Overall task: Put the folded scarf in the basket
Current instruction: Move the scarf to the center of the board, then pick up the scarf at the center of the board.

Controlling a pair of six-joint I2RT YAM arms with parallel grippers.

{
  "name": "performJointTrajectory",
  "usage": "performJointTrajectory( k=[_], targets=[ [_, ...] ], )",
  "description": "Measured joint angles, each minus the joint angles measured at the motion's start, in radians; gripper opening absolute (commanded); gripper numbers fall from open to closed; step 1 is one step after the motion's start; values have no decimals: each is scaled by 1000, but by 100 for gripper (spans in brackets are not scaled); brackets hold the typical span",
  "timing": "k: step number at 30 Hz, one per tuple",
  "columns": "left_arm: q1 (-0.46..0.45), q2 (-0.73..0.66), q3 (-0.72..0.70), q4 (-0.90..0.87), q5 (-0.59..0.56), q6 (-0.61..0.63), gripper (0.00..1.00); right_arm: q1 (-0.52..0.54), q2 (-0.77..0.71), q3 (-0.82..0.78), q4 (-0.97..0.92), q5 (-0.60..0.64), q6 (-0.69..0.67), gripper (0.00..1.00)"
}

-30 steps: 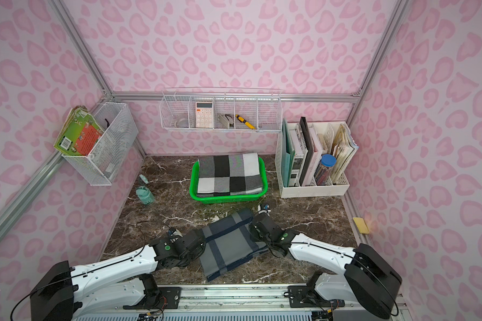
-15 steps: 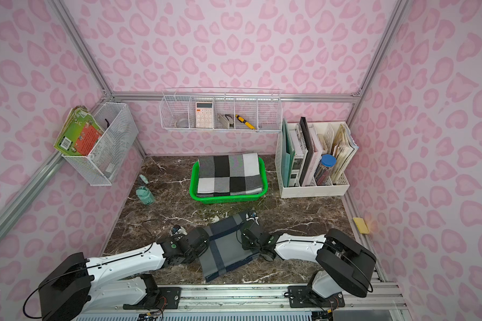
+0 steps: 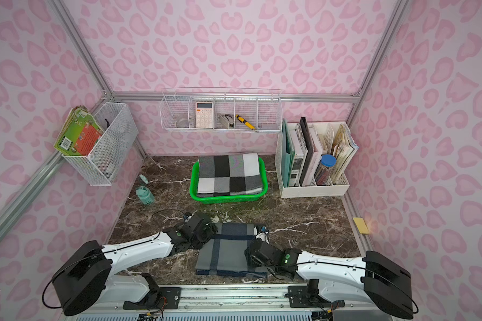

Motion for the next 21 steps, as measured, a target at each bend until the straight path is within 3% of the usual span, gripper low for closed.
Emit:
performJointTrajectory(
  k=[7, 13, 21],
  targets=[
    [4, -174, -23, -157, -22, 160, 74, -211, -110, -65, 25, -34, -35, 72],
    [4, -228, -54, -237, 31, 243, 74, -401, -158, -132, 109, -141, -74, 73],
    [3, -217, -83, -252, 99, 267, 71, -445, -96, -150, 169, -236, -105, 72]
  ],
)
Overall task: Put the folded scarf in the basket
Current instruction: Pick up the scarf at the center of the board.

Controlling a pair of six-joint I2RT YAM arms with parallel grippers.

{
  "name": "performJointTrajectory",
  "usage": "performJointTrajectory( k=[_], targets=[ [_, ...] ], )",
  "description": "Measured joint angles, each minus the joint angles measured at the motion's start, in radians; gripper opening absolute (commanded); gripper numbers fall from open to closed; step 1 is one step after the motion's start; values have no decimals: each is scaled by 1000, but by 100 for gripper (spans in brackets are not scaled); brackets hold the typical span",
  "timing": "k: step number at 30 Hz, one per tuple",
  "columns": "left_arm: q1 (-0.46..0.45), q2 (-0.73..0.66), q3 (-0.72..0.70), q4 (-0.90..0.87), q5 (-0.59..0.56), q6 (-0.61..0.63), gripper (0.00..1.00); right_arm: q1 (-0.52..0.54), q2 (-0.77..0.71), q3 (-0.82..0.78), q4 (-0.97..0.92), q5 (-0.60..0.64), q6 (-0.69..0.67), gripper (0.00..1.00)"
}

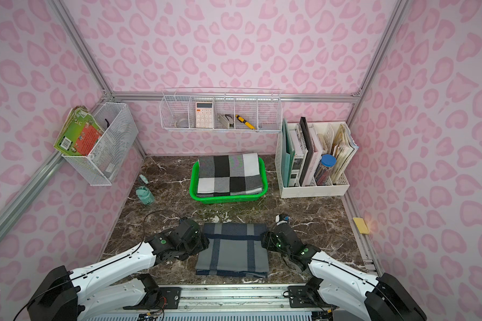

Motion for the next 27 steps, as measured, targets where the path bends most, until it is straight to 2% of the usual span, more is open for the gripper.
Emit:
performJointTrajectory(
  k=[7, 9, 11, 13, 15, 16, 17, 18, 21, 25, 27],
  targets=[
    [0, 55, -24, 46, 16, -5, 68, -1, 128, 18, 95, -47, -8, 68],
    [0, 87, -23, 66, 18, -7, 65, -1, 173, 41, 109, -64, -20, 66],
    [-3, 126, -9, 104, 19, -8, 58, 2, 214, 60, 127, -82, -27, 59],
    [-3, 155, 1, 130, 18, -8, 51, 8, 248, 73, 143, -91, -32, 46],
    [-6, 165, 1, 147, 16, -9, 36, 18, 272, 82, 149, -94, -33, 27],
    [-7, 164, -3, 154, 16, -11, 23, 24, 278, 84, 148, -97, -34, 11],
    [-7, 159, -9, 156, 19, -11, 8, 34, 279, 87, 138, -98, -38, 0],
    [-8, 149, -13, 159, 19, -10, 0, 44, 274, 91, 130, -97, -40, 0],
    [-10, 76, -31, 166, 13, 14, 0, 100, 190, 93, 111, -46, -48, 0],
    [-26, -120, -95, 183, -31, 54, 0, 190, -2, 22, 220, 33, -71, 0],
    [-31, -229, -133, 193, -56, 76, 0, 197, -66, -12, 265, 69, -80, 0]
  ],
)
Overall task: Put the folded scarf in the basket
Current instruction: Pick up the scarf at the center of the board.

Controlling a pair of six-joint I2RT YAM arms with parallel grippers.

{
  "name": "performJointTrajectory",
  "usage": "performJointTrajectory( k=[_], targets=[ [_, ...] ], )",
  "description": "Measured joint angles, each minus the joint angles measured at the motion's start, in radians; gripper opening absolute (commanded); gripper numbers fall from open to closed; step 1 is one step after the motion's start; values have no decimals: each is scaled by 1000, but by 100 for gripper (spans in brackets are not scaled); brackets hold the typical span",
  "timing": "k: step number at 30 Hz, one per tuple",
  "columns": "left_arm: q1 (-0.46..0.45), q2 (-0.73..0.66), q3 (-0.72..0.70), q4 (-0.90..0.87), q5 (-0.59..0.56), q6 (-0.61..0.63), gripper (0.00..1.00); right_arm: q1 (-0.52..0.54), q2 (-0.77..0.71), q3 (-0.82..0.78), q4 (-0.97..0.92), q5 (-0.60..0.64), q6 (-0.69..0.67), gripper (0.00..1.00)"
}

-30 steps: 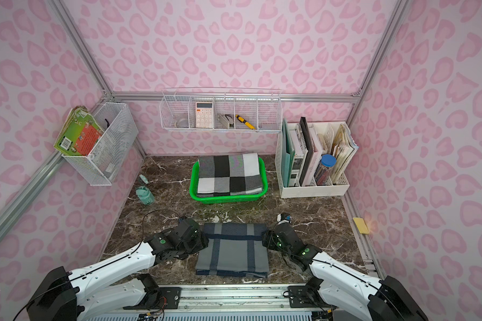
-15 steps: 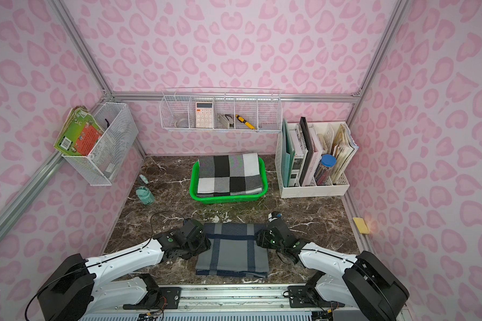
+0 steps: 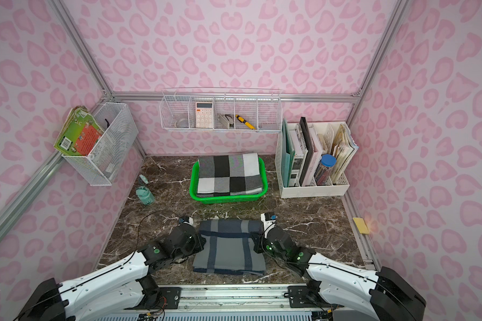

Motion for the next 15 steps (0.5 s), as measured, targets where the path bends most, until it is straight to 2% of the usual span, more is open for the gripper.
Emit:
performJointTrajectory(
  k=[4, 8, 12, 15],
  targets=[
    [0, -172, -41, 19, -47, 28, 0, 6, -34, 16, 37, 55, -35, 0],
    [0, -262, -29, 8, -123, 76, 0, 6, 24, 131, 20, 80, -105, 0],
    [7, -272, 13, 16, -209, 156, 0, -5, 94, 254, -3, 115, -175, 0],
    [29, -214, 71, 35, -245, 223, 0, -51, 156, 346, -23, 122, -219, 0]
  ],
)
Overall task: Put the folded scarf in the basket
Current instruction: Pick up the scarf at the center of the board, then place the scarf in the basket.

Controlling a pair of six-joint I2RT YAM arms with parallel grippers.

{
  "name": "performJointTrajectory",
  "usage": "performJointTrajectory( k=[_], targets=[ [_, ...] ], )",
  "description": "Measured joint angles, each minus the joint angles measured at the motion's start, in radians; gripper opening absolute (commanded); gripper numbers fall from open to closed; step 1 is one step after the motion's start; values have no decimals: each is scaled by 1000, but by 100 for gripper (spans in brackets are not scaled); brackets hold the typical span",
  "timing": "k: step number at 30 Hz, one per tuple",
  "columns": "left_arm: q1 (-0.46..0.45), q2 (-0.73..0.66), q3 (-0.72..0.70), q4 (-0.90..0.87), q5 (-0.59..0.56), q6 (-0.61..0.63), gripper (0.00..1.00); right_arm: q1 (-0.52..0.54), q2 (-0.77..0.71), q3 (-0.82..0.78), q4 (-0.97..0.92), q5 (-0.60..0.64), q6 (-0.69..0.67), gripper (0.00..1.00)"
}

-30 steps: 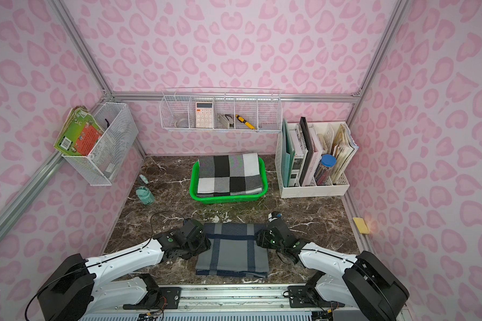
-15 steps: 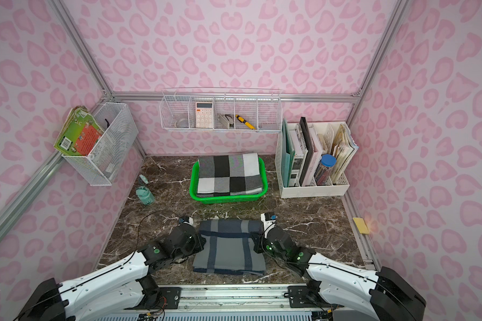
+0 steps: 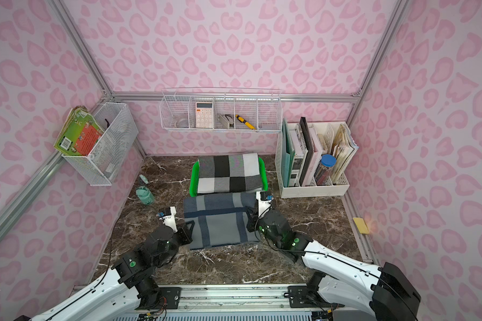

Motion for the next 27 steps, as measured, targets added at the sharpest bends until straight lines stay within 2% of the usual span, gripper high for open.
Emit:
performJointTrajectory(
  k=[8, 13, 19, 27],
  targets=[
    [106, 297, 190, 113, 19, 144, 0, -113, 159, 182, -35, -4, -46, 0],
    [219, 451, 277, 163, 104, 158, 0, -153, 249, 248, -44, -14, -63, 0],
    [309, 613, 442, 198, 187, 197, 0, -217, 364, 394, -51, -33, -124, 0],
    [399, 799, 640, 203, 284, 199, 0, -332, 532, 582, -68, -124, -172, 0]
  ],
)
